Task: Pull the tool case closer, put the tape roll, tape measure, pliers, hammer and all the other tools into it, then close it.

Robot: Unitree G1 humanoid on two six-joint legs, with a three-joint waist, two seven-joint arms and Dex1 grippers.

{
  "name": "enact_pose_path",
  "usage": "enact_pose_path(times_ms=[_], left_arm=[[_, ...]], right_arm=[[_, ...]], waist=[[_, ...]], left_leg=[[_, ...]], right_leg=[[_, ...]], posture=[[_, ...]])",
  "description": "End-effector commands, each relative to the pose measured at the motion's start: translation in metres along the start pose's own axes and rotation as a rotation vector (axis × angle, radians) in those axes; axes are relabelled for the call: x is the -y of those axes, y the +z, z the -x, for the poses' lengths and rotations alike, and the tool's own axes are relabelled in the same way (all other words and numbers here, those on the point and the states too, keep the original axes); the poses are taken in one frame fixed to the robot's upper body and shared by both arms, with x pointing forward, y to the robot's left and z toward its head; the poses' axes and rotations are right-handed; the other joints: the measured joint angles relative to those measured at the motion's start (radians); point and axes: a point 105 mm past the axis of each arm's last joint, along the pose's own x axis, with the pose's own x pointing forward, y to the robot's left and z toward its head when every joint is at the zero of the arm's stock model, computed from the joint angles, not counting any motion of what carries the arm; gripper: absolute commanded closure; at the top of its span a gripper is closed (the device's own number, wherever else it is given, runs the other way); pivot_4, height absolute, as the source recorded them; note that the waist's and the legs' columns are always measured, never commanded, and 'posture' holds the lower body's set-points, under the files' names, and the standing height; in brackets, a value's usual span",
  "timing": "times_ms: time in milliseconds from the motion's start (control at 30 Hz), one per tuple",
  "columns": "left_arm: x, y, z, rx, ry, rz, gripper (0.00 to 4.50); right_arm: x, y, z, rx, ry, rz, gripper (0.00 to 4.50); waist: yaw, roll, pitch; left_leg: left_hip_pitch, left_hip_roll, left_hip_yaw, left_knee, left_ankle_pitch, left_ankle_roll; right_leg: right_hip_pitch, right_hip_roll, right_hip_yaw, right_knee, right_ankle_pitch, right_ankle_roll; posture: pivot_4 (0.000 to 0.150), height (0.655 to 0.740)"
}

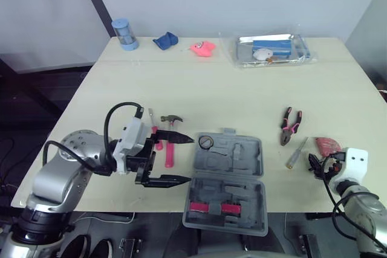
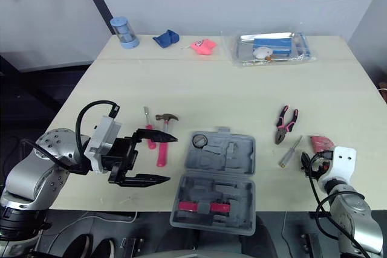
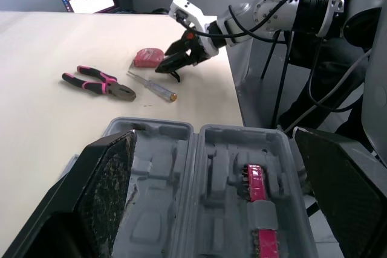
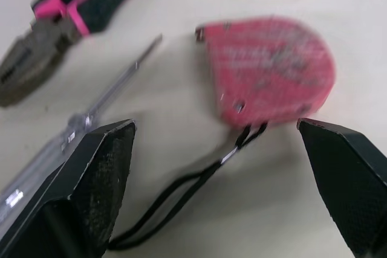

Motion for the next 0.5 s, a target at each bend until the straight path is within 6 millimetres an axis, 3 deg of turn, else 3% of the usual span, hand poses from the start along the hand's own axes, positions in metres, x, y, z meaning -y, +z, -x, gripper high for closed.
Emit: enact_pose_path(times_ms=[33, 233, 267, 500], left_arm=[[0.0032, 0.0113, -0.0032, 0.01, -0.023, -0.052, 0.0], [0.0016, 0.0125, -0.0049, 0.017, -0.018, -0.061, 0.0], [0.0017, 0.0124, -0.0051, 0.017, -0.019, -0.062, 0.0], [0.0024, 0.0144, -0.0066, 0.027, -0.03, -0.071, 0.0]], right_arm=[[-0.0022, 0.0082, 0.0044, 0.002, -0.008, 0.016, 1.21], [0.0013, 0.0123, 0.0027, 0.003, -0.026, 0.021, 4.19], [0.0011, 0.0126, 0.0026, 0.002, -0.022, 0.025, 4.46], [-0.0029, 0.0111, 0.0079, -0.014, 0.035, 0.081, 4.46]], waist=[[0.0, 0.0, 0.0], [-0.001, 0.0, 0.0], [-0.001, 0.0, 0.0], [-0.001, 0.0, 0.0]], left_leg=[[0.0, 0.0, 0.0, 0.0, 0.0, 0.0], [0.0, 0.0, 0.0, 0.0, 0.0, 0.0], [0.0, 0.0, 0.0, 0.0, 0.0, 0.0], [0.0, 0.0, 0.0, 0.0, 0.0, 0.0]], right_leg=[[0.0, 0.0, 0.0, 0.0, 0.0, 0.0], [0.0, 0.0, 0.0, 0.0, 0.0, 0.0], [0.0, 0.0, 0.0, 0.0, 0.0, 0.0], [0.0, 0.0, 0.0, 0.0, 0.0, 0.0]], posture=[[0.15, 0.74], [0.15, 0.74], [0.15, 0.74], [0.15, 0.74]])
